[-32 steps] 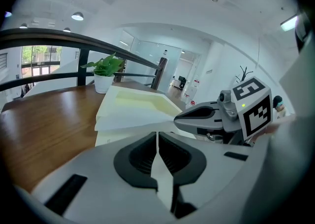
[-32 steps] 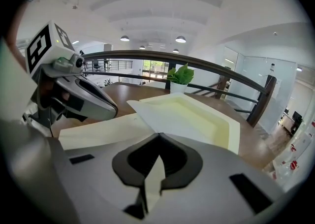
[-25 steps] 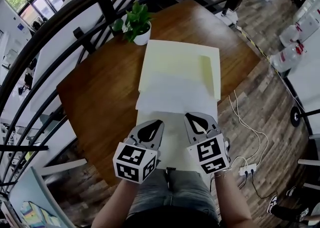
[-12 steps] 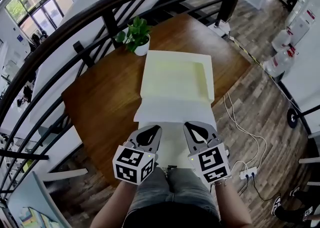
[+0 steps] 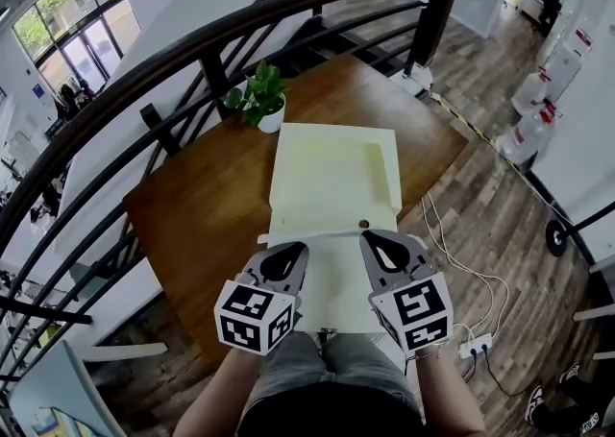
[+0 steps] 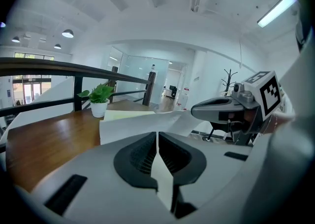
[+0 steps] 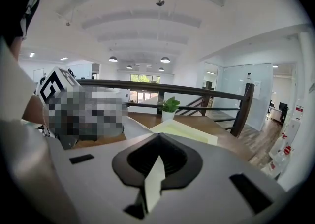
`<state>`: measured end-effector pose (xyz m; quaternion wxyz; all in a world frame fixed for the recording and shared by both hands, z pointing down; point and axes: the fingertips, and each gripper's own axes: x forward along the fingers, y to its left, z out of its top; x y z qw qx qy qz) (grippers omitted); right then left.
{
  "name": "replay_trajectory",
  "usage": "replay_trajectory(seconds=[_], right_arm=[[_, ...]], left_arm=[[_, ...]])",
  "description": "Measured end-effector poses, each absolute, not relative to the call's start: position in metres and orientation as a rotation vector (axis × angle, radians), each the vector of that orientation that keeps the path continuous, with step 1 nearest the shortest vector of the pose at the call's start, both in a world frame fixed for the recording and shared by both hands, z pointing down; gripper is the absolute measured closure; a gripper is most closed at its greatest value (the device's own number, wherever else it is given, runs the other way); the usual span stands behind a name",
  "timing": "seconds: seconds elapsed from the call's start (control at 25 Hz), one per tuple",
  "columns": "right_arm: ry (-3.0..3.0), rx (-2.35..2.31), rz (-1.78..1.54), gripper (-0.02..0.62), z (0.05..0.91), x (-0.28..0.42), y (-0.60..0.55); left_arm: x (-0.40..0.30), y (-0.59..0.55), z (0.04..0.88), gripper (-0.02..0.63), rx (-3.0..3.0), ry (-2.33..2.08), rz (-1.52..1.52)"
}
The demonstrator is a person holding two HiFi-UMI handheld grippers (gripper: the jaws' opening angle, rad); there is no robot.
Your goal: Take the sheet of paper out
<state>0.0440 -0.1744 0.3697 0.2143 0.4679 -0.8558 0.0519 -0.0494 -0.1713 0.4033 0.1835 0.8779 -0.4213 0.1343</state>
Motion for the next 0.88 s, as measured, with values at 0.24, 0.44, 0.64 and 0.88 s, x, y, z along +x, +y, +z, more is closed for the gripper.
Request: replay_trajectory(seconds=[0.24,0.44,0.64,0.88], right_arm=[[-2.411,1.343,0.134,0.571,0.345,0.047,-0.183],[-2.446,1.384,0.123,0.571,0.330,0.048,-0.187],[-2.471,1.415,0.101,0.571,0.319,0.046,-0.190],[-2.478,1.425,0.080,0.571,0.313,0.043,-0.197]], left_arm=[[-0.047,-0.180,0.381,0.580,2.511,-1.212,0.321],[-0.049,-0.187,0.364,0.580,2.530,-1.241,0.262],[-0.049,-0.194,0.351,0.580,2.545,-1.260,0.216],[-0.048,-0.201,0.345,0.580,2.561,-1.269,0.219]])
